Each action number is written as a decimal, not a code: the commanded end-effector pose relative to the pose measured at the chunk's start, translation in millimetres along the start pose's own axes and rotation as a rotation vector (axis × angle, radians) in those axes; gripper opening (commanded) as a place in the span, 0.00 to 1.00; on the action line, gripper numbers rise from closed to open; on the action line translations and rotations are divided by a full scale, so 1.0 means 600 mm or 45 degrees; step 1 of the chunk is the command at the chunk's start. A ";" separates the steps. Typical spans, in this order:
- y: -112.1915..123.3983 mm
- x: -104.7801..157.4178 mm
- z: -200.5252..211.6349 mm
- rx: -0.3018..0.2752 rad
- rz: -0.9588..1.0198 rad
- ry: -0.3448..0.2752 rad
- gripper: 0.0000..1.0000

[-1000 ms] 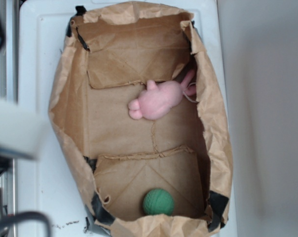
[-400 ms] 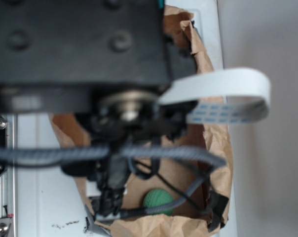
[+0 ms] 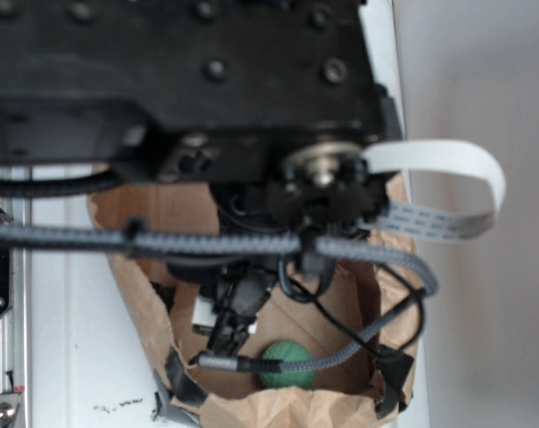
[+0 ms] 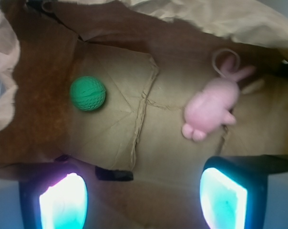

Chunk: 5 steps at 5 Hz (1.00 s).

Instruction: Grab the green ball.

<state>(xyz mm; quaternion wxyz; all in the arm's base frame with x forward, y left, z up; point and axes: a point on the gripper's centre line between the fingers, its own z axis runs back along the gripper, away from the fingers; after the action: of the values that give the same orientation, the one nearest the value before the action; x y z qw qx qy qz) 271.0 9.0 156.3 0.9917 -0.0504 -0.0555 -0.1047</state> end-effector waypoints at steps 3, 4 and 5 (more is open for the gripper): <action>-0.024 0.011 -0.035 0.221 -0.059 -0.091 1.00; -0.024 0.011 -0.035 0.221 -0.059 -0.091 1.00; -0.006 0.024 -0.041 0.091 -0.297 -0.042 1.00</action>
<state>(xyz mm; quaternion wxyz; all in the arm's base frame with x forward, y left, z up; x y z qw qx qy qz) 276.8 -7.3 116.7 0.9734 -0.0196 -0.0516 -0.2225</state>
